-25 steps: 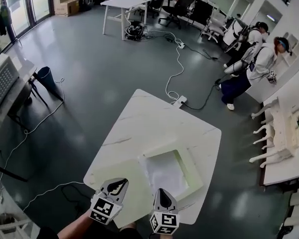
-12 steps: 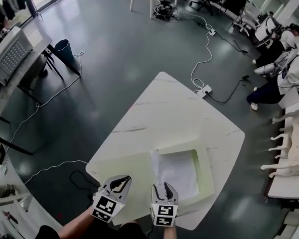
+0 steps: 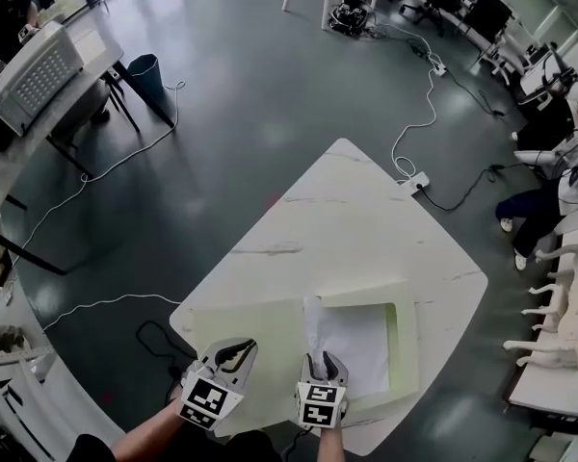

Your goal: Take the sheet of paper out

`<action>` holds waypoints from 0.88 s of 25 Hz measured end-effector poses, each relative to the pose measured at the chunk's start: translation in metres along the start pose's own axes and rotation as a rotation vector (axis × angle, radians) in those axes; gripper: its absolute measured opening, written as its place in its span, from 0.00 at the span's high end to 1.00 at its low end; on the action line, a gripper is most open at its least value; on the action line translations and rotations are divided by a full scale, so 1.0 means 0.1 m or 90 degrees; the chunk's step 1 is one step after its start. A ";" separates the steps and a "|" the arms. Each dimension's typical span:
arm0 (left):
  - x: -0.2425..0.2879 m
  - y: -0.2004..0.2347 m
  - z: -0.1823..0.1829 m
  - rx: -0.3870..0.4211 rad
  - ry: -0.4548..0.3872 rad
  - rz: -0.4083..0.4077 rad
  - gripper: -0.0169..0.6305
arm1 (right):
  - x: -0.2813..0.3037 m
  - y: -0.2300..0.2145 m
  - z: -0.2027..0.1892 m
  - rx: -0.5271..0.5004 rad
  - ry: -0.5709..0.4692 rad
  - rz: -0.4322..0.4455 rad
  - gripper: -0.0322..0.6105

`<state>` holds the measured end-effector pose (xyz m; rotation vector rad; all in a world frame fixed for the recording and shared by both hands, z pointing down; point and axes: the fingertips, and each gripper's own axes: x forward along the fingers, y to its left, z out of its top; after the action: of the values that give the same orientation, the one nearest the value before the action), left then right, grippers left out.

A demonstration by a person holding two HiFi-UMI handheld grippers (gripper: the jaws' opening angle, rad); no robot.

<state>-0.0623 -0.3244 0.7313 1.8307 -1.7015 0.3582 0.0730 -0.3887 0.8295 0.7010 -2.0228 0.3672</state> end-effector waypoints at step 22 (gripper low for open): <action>-0.20 0.27 -0.09 -0.022 -0.005 0.007 0.93 | 0.06 0.34 0.07 0.008 0.010 0.022 0.92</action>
<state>-0.0897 -0.3030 0.7339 1.8006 -1.7129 0.3238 0.0448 -0.3670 0.8318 0.6703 -2.0210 0.4050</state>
